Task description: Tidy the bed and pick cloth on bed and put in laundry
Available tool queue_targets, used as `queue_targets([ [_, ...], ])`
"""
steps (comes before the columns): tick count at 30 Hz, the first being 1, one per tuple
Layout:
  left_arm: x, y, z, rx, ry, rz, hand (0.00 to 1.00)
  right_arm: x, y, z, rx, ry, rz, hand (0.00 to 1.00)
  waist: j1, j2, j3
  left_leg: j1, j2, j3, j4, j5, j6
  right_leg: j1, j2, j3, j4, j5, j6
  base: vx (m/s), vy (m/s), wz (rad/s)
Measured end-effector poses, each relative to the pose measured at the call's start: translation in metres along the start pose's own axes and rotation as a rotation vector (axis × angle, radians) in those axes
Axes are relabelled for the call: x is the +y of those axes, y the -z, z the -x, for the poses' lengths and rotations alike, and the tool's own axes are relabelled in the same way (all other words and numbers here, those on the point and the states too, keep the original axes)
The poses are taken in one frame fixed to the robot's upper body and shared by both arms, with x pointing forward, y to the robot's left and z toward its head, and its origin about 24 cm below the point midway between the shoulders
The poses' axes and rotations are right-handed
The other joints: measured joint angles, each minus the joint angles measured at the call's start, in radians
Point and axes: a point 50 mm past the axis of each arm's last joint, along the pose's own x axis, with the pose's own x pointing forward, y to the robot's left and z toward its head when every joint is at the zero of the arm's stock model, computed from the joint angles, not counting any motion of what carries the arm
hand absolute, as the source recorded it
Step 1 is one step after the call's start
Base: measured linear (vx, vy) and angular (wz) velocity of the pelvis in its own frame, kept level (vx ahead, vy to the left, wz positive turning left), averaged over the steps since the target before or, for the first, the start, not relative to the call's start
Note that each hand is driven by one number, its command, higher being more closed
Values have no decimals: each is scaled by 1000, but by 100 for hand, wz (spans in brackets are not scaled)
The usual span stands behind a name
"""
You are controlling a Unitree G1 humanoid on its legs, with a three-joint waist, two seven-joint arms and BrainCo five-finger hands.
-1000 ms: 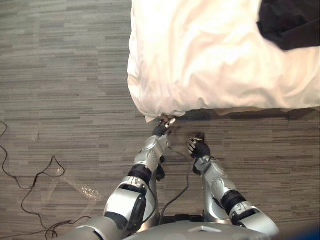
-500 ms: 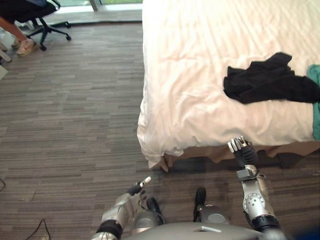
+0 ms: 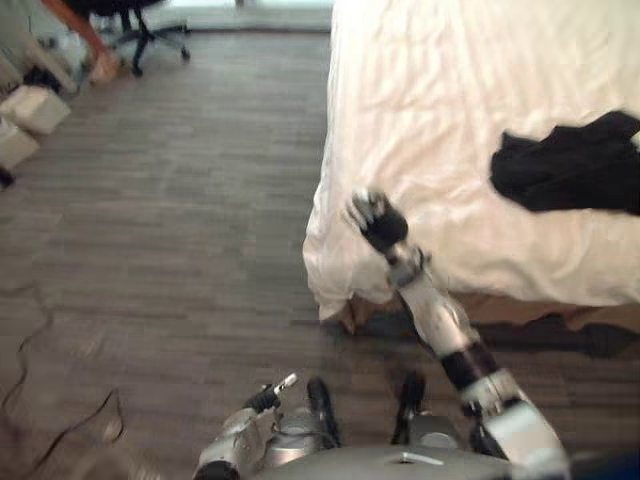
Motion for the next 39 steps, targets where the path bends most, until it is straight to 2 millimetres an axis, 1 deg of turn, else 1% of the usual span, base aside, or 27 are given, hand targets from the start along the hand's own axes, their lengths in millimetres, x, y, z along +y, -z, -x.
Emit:
queue_targets([
  [1,-5,-6,-1,-21,14,-10,0,3,-7,-10,-19,-4,13,100,5,5,20,-18,0,-8,2,7,6,-12,0,-7,0,8,4,-71,-14,36],
  [2,-19,-22,-4,-73,48,-20,0,10,-22,-27,-67,-3,33,100,18,10,69,-58,1,-20,8,26,23,-43,1,-16,0,23,6,-39,-11,24],
  [4,-27,-33,-6,-112,66,-26,0,13,-30,-38,-95,14,39,100,23,9,97,-96,0,-26,17,34,30,-72,0,-23,0,30,6,5,-4,20],
  [6,-43,-47,-8,-143,103,-58,0,2,-43,-43,-156,97,33,100,32,18,104,-176,-5,-40,50,33,32,-138,-7,-31,15,33,6,39,13,18],
  [7,-47,-51,-9,-155,112,-60,0,-1,-46,-43,-174,124,32,100,37,20,108,-195,-4,-44,63,33,33,-157,-9,-30,25,33,6,41,18,6],
  [8,-58,-55,-10,-162,133,-60,0,-11,-55,-42,-212,182,37,100,43,29,117,-228,-1,-48,89,29,38,-190,-15,-25,49,33,5,0,0,0],
  [9,-71,-61,-11,-175,160,-62,0,-19,-63,-39,-247,237,40,100,45,42,129,-254,2,-49,111,24,44,-218,-21,-18,74,31,4,0,0,0],
  [10,-76,-64,-11,-181,171,-66,0,-23,-66,-38,-267,259,40,100,44,48,138,-265,2,-49,119,21,47,-234,-24,-9,87,29,1,-17,40,-12],
  [12,-96,-72,-11,-194,203,-59,0,-32,-82,-32,-348,308,32,100,40,61,155,-311,5,-35,134,10,51,-311,-38,22,136,11,-4,-36,23,-24],
  [15,-113,-80,-9,-205,221,-23,0,-22,-92,-34,-406,258,30,100,29,61,170,-337,6,-3,136,7,49,-377,-43,57,175,0,-18,-55,-1,-30],
  [16,-119,-85,-8,-217,233,-12,0,-19,-92,-32,-422,244,21,100,12,61,170,-350,11,10,141,3,45,-397,-44,68,188,-9,-23,-56,-6,-18],
  [18,-132,-94,-5,-233,248,11,0,-22,-93,-22,-448,256,12,100,0,60,170,-356,16,23,148,2,44,-417,-43,77,208,-18,-27,-43,-15,-16],
  [21,-151,-116,4,-282,284,59,0,-32,-95,2,-501,289,-30,100,-32,53,172,-363,30,43,164,-4,41,-432,-39,94,217,-29,-34,-19,-26,-19],
  [23,-160,-138,12,-325,305,66,0,-43,-101,24,-556,316,-53,100,-56,37,178,-381,51,53,193,-16,39,-445,-27,101,219,-29,-34,1,-51,-19],
  [25,-161,-148,15,-335,316,90,0,-51,-105,38,-599,336,-76,100,-63,24,183,-385,67,64,217,-30,37,-446,-18,107,218,-29,-34,19,-58,-22],
  [26,-159,-153,15,-335,312,103,0,-59,-105,52,-623,360,-93,100,-68,12,183,-387,80,71,238,-44,32,-445,-10,113,219,-29,-35,46,-59,-30],
  [27,-155,-156,15,-331,302,98,0,-71,-104,71,-649,415,-110,100,-70,3,183,-388,97,74,268,-63,30,-438,0,117,219,-29,-35,57,-58,-27],
  [28,-154,-157,15,-327,300,99,0,-81,-102,83,-662,461,-121,100,-70,0,183,-389,105,74,282,-71,29,-434,4,117,221,-30,-36,74,-54,-20],
  [30,-149,-158,14,-318,295,112,0,-117,-89,144,-689,696,-153,100,-68,-1,183,-382,130,77,326,-101,26,-419,16,118,238,-34,-37,109,-48,-17],
  [31,-148,-158,14,-319,293,112,0,-122,-86,157,-698,738,-157,100,-69,-1,183,-379,135,80,334,-108,25,-417,19,120,245,-37,-37,124,-32,-24],
  [33,-133,-159,11,-324,267,128,0,-134,-71,209,-693,873,-150,100,-77,-7,186,-339,150,98,347,-130,18,-390,29,133,253,-42,-37,104,-14,-29],
  [34,-131,-158,10,-322,268,127,0,-135,-68,218,-690,887,-147,100,-82,-8,186,-325,153,98,346,-134,16,-377,32,133,253,-44,-35,93,-7,-18],
  [35,-126,-157,9,-325,265,117,0,-135,-63,237,-679,910,-135,0,-90,-10,185,-289,156,100,342,-142,10,-341,34,133,253,-60,-34,87,-10,-9],
  [36,-119,-155,8,-326,259,101,0,-135,-55,253,-647,942,-122,0,-94,-14,182,-247,161,103,338,-151,4,-302,40,133,251,-69,-33,80,-12,-10],
  [37,-116,-153,7,-323,256,95,0,-136,-52,258,-625,953,-115,0,-94,-19,179,-226,164,110,335,-156,1,-283,43,135,250,-76,-32,60,-16,-19],
  [38,-105,-149,4,-320,239,83,0,-135,-44,267,-558,974,-82,0,-92,-32,169,-180,165,122,319,-163,-11,-247,49,142,242,-81,-34,37,-10,-19],
  [39,-101,-145,3,-314,230,74,0,-135,-39,272,-521,988,-68,0,-92,-39,156,-165,165,126,308,-165,-12,-234,53,144,233,-82,-35,46,-17,-15],
])
